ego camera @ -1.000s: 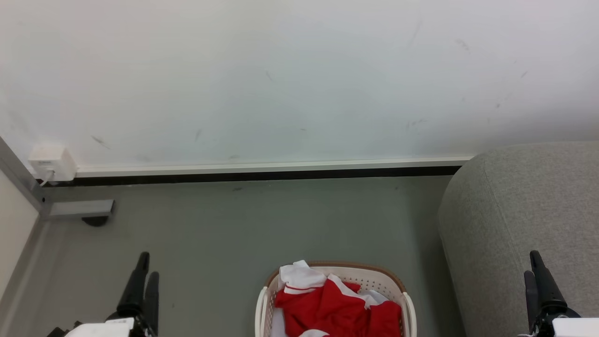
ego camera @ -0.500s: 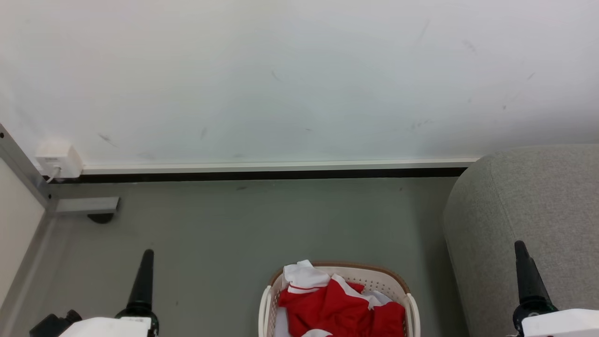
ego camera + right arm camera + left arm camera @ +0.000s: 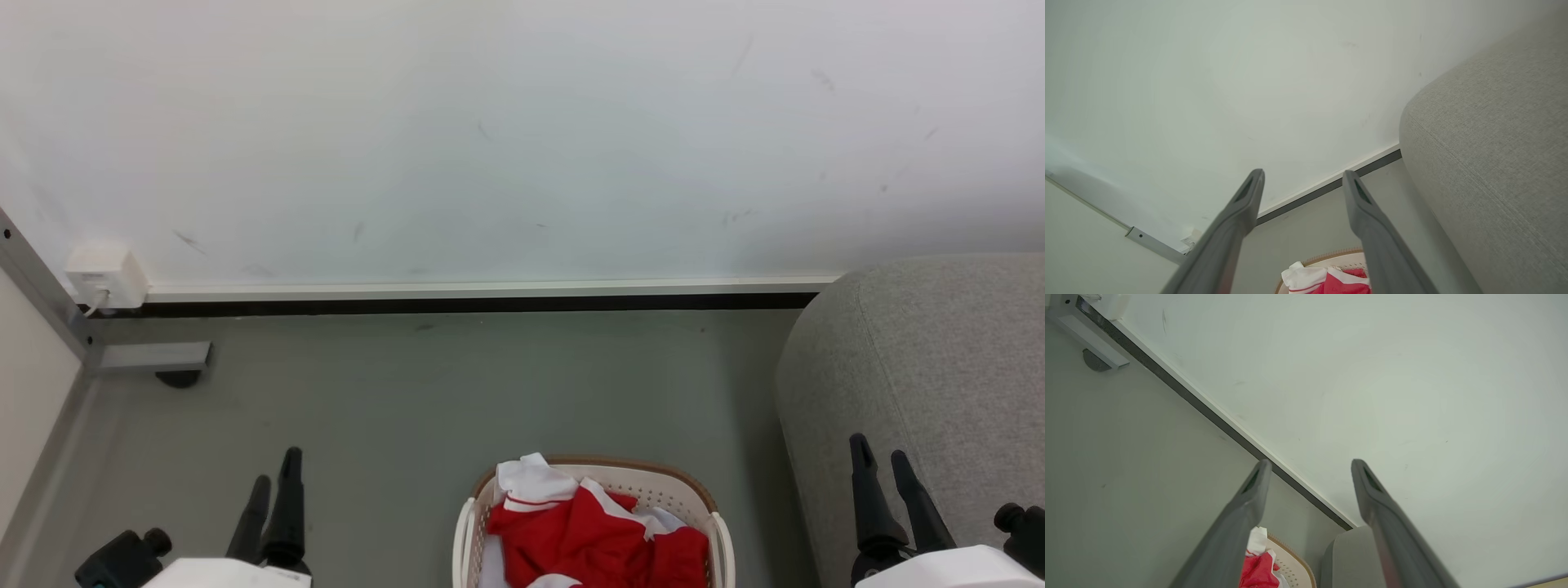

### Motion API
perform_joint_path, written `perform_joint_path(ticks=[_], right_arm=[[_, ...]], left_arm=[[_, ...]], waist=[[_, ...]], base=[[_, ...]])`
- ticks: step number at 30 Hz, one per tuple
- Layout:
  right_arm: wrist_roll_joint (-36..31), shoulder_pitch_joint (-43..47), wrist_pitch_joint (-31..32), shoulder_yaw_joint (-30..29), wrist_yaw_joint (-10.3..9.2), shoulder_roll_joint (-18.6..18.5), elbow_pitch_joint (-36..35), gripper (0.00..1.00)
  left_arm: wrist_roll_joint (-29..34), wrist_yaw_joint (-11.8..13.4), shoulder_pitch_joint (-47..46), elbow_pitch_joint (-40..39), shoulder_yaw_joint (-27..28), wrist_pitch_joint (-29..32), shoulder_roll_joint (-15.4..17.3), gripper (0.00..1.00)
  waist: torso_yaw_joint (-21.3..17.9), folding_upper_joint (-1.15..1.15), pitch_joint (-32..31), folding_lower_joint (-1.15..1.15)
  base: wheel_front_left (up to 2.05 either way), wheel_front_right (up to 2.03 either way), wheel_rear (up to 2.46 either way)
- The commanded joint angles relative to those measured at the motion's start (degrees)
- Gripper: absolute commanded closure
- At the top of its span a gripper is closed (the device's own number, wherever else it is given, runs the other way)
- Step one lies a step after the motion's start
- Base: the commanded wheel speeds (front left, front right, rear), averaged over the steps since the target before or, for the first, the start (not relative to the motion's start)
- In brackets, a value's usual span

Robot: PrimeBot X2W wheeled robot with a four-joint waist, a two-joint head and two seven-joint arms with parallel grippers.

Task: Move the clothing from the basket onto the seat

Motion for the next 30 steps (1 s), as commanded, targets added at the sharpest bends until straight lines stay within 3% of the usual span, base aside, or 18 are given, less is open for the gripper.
perform_joint_path(ticks=[1,30], right_arm=[[-2.7,-0.31,-0.83,0.3,-0.04,-0.62,-0.42,0.0],[-25.05,1.8,-5.82,-0.02,-0.06,-0.74,0.6,0.0]], left_arm=[[2.29,0.24,-0.38,-1.1,-0.3,-0.78,0.99,0.0],[22.76,3.55,1.48,-2.26,-6.62,-5.77,4.7,0.0]], waist=[[0.04,0.0,-0.02,0.0],[1.01,0.0,-0.06,0.0]], base=[[0.0,0.0,0.0],[0.0,0.0,0.0]])
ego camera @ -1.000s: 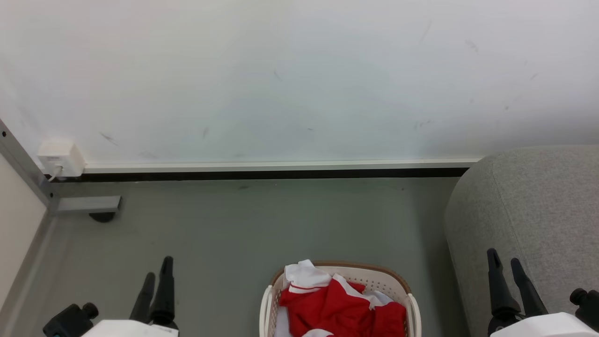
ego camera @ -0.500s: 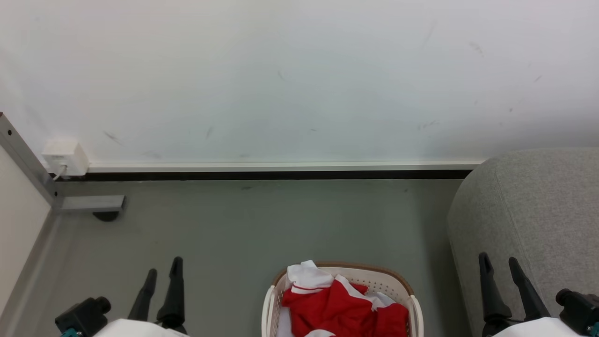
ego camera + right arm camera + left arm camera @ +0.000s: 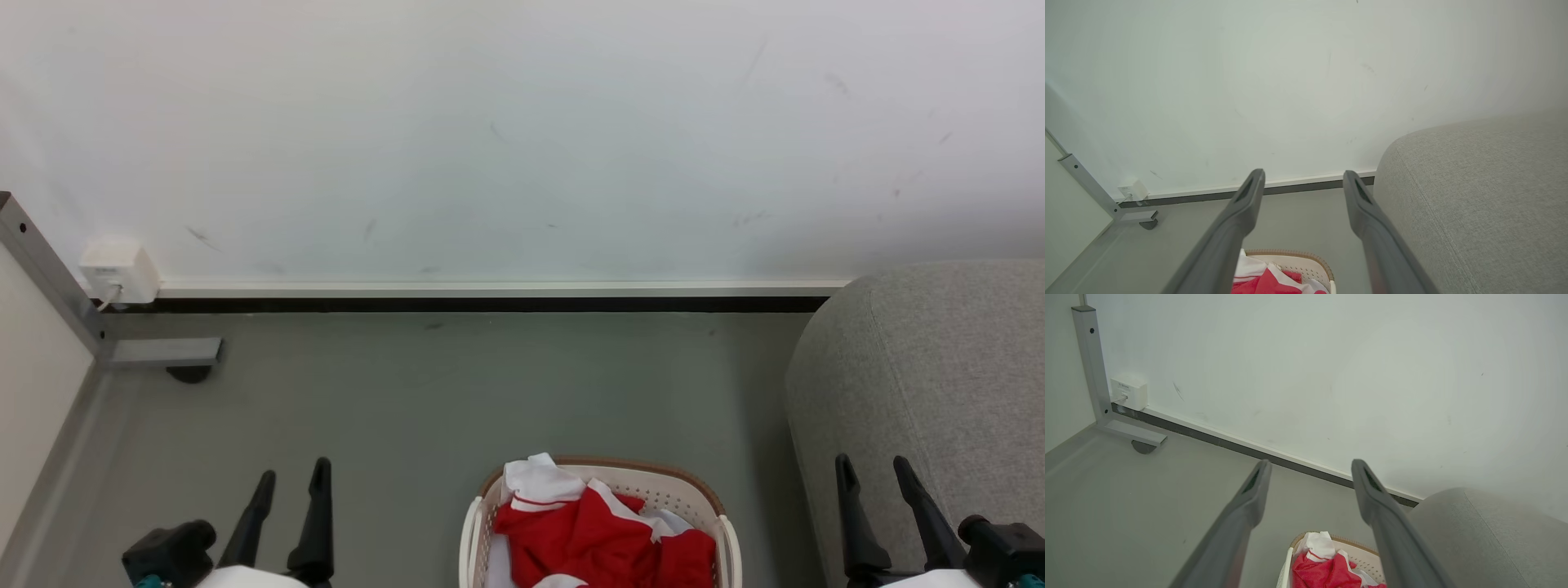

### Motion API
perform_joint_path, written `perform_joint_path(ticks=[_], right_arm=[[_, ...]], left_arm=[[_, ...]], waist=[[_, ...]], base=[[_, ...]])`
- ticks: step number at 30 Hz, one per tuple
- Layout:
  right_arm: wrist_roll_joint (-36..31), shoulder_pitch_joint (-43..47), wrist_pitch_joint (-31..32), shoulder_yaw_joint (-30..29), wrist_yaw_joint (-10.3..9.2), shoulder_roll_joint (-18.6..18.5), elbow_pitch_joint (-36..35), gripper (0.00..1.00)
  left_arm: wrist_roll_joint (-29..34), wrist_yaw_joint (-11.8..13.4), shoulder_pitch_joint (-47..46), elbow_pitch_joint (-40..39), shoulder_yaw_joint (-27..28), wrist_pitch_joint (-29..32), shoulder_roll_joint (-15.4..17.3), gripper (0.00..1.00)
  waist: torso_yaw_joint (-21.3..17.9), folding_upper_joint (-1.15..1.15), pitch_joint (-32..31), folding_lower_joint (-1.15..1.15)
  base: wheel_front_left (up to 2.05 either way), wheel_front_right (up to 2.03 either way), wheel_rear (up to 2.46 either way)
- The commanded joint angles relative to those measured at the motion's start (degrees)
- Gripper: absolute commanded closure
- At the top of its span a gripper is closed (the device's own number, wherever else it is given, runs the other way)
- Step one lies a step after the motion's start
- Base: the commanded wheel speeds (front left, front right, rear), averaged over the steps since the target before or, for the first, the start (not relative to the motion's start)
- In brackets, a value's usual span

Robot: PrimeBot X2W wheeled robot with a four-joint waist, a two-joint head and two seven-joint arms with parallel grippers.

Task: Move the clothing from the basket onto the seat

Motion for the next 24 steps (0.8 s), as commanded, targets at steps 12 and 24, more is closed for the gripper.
perform_joint_path(ticks=[12,24], right_arm=[[-7.24,0.97,-2.15,-1.3,-0.08,-0.61,0.88,0.0],[-11.63,1.62,-3.7,-1.88,-0.09,-0.63,1.58,0.0]], left_arm=[[8.03,0.88,0.74,-0.3,-1.73,-2.17,1.85,0.0],[13.04,-0.19,1.76,0.49,-1.7,-3.66,1.49,0.0]], waist=[[0.24,0.0,0.01,0.0],[0.48,0.0,0.2,0.0]], base=[[0.0,0.0,0.0],[0.0,0.0,0.0]])
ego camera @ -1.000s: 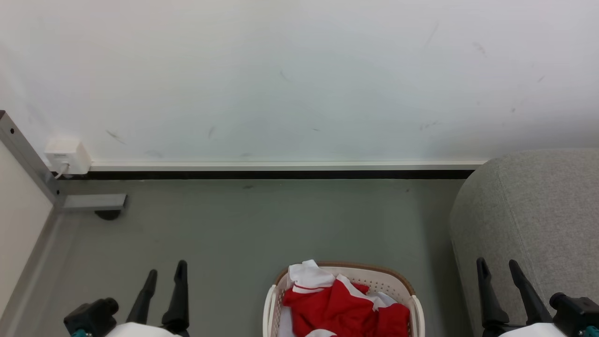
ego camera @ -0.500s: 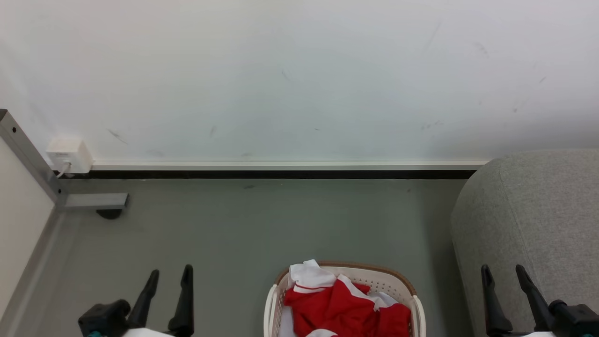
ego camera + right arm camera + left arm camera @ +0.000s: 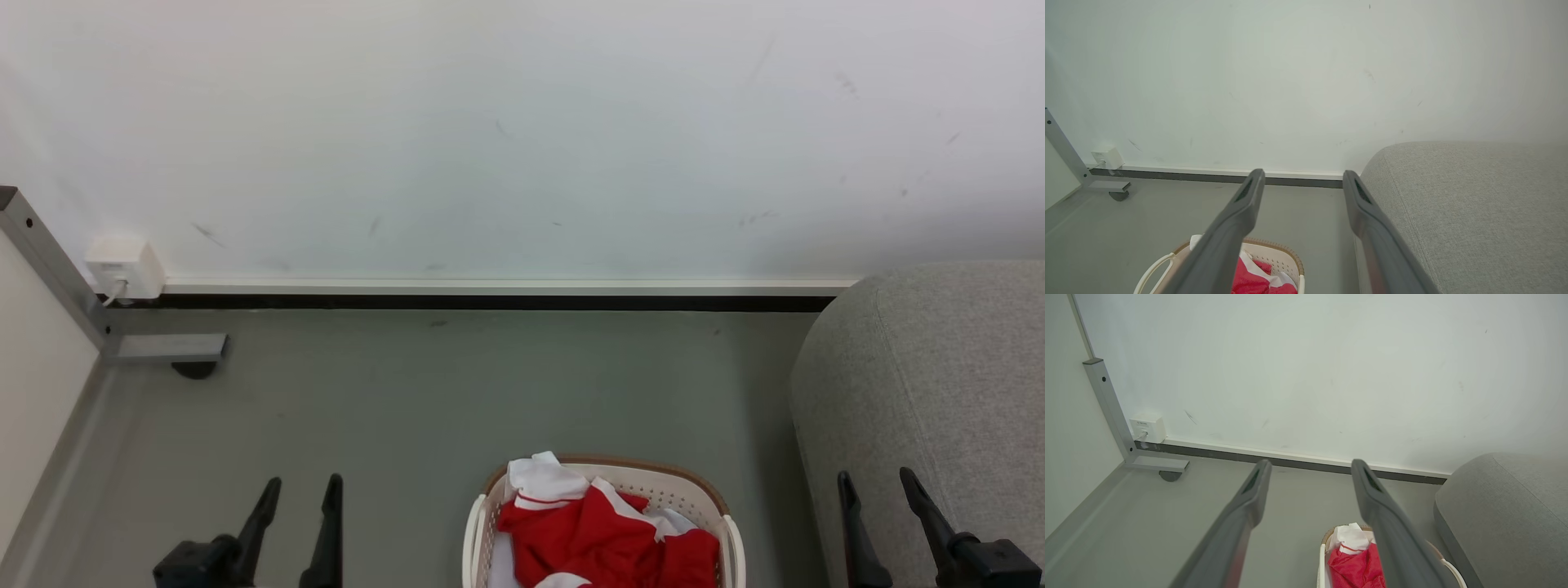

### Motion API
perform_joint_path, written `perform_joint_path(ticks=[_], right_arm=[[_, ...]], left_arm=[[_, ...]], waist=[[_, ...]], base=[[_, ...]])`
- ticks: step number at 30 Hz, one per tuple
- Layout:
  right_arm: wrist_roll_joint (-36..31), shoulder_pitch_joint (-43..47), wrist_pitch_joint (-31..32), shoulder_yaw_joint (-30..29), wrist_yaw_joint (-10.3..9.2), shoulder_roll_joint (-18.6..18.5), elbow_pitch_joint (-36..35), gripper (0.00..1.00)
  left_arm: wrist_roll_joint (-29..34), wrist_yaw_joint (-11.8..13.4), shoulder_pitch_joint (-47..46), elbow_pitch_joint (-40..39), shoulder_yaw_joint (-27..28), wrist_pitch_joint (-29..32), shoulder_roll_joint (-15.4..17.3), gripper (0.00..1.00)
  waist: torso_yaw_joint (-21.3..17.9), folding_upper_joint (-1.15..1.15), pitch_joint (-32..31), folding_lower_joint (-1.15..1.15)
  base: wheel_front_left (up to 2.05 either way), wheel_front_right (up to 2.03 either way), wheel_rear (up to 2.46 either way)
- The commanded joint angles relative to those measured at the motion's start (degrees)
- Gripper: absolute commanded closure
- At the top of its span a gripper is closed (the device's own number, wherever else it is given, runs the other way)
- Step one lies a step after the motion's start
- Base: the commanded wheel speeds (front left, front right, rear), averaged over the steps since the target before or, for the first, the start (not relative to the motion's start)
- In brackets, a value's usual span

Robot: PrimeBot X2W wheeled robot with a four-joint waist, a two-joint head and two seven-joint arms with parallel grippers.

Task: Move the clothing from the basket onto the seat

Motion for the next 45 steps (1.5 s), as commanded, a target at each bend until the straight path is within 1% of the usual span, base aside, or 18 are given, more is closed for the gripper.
perform_joint_path(ticks=[1,16,24,33,40,45], right_arm=[[-1.67,0.5,-0.64,-0.12,-0.09,-0.48,-0.06,0.0],[-7.86,0.6,-2.43,0.4,-0.1,-0.51,0.32,0.0],[-10.1,0.84,-3.14,0.84,-0.11,-0.51,0.78,0.0],[-12.99,0.81,-4.11,1.47,-0.12,-0.52,1.26,0.0],[-11.56,-0.52,-3.97,1.95,-0.12,-0.5,0.72,0.0],[-11.1,-1.69,-3.91,2.41,-0.12,-0.49,-0.78,0.0]], left_arm=[[1.97,-0.55,0.5,-0.11,0.12,-0.58,0.1,0.0],[9.26,-2.5,1.2,0.14,1.17,-2.41,-0.96,0.0],[11.26,-3.76,1.51,0.76,2.02,-3.09,-1.81,0.0],[15.05,-5.07,1.95,1.17,2.67,-3.98,-2.71,0.0],[15.43,-5.78,1.74,1.36,2.52,-3.9,-2.77,0.0],[15.46,-6.21,-0.42,1.52,1.6,-3.9,-2.25,0.0]], waist=[[0.02,0.0,0.07,0.0],[0.07,0.0,0.46,0.0],[-0.07,0.0,0.55,0.0],[-0.61,0.0,0.52,0.0],[-2.34,0.0,1.25,0.0],[-4.28,0.0,2.85,0.0]], base=[[0.0,0.0,0.0],[0.0,0.0,0.0],[0.0,0.0,0.0],[0.0,0.0,0.0],[0.0,0.0,0.0],[0.0,0.0,0.0]])
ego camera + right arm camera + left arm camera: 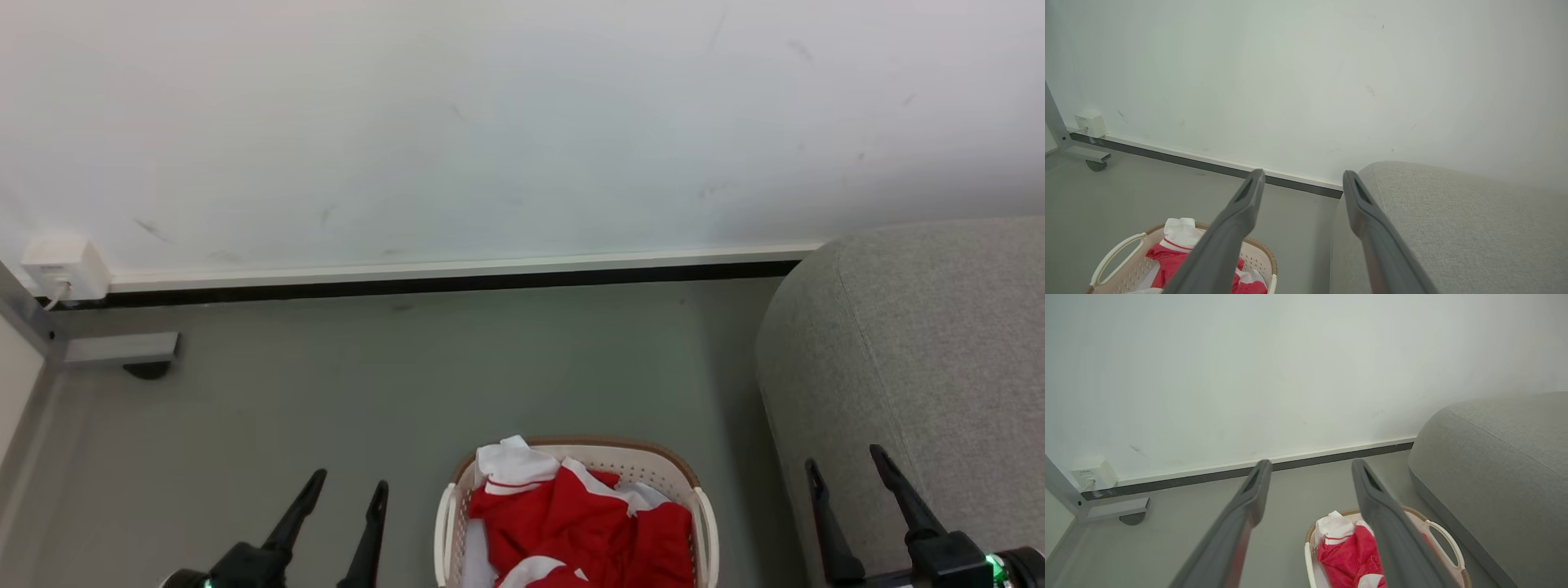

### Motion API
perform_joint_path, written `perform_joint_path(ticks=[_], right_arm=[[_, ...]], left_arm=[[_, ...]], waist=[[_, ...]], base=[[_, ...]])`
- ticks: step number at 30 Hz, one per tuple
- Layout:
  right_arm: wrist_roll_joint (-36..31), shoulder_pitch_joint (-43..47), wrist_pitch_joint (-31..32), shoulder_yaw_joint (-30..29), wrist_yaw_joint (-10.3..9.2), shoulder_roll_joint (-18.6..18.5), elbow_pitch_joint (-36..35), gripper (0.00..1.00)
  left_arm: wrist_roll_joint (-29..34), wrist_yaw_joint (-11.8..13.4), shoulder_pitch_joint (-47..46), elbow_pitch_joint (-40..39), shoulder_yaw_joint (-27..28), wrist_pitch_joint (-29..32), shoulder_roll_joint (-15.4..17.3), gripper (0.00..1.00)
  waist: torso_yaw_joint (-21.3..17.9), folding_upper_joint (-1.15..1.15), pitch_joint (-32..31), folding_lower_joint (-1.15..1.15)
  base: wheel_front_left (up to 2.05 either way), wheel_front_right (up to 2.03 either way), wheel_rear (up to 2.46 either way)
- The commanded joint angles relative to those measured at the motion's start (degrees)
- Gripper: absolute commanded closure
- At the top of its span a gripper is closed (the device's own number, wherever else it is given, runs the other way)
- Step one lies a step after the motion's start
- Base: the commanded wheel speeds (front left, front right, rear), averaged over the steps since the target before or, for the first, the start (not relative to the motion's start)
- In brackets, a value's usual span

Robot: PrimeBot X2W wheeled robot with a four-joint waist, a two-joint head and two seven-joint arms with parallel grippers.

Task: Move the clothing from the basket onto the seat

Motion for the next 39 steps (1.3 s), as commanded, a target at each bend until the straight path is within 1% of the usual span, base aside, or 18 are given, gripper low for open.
perform_joint_path(ticks=[1,7,12,14,20,23,26,29,34,39], right_arm=[[0.22,-0.92,-0.02,0.12,-0.12,-0.28,-0.81,0.0],[0.81,-3.8,-0.02,0.94,-0.12,-0.28,-3.96,0.0],[1.61,-7.03,-0.01,1.82,-0.12,-0.27,-6.98,0.0],[2.14,-8.37,0.0,1.96,-0.12,-0.26,-8.03,0.0],[2.49,-12.8,0.0,2.66,-0.12,-0.24,-10.67,0.0],[2.34,-14.91,0.0,3.18,-0.12,-0.24,-12.01,0.0],[2.15,-16.54,0.0,3.58,-0.12,-0.24,-13.27,0.0],[1.93,-17.57,0.0,3.91,-0.12,-0.24,-14.29,0.0],[1.4,-18.35,0.0,3.99,-0.12,-0.24,-15.3,0.0],[1.23,-18.73,0.0,4.04,-0.12,-0.24,-16.0,0.0]], left_arm=[[0.67,-0.08,-1.22,0.14,-0.36,-0.04,0.56,0.0],[0.81,-0.37,-7.25,2.4,-4.21,-0.04,2.62,0.0],[0.3,-0.36,-14.53,6.57,-11.5,-0.04,5.71,0.0],[-0.56,-0.35,-17.34,9.64,-14.9,-0.04,6.89,0.0],[-1.84,-0.37,-26.27,19.31,-24.48,-0.03,8.9,0.0],[-2.75,-0.36,-30.86,25.37,-29.67,1.57,9.52,0.0],[-4.58,-0.36,-34.29,31.04,-34.47,4.14,9.46,0.0],[-7.47,-0.36,-37.52,34.95,-38.79,5.54,9.29,0.0],[-13.33,-0.37,-41.3,39.15,-45.17,7.04,9.72,0.0],[-18.82,-0.37,-44.97,42.43,-49.4,9.1,10.7,0.0]], waist=[[-1.09,0.0,1.33,0.0],[-3.45,0.0,7.59,0.0],[-5.36,0.0,14.6,0.0],[-6.07,0.0,17.29,0.0],[-7.88,0.0,25.52,0.0],[-8.66,0.0,29.37,0.0],[-9.17,0.0,32.44,0.0],[-9.51,0.0,34.79,0.0],[-9.66,0.0,37.34,0.0],[-9.85,0.0,39.41,0.0]], base=[[0.0,0.0,0.0],[0.0,0.0,0.0],[0.0,0.0,0.0],[0.0,0.0,0.0],[0.0,0.0,0.0],[0.0,0.0,0.0],[0.0,0.0,0.0],[0.0,0.0,0.0],[0.0,0.0,0.0],[0.0,0.0,0.0]])
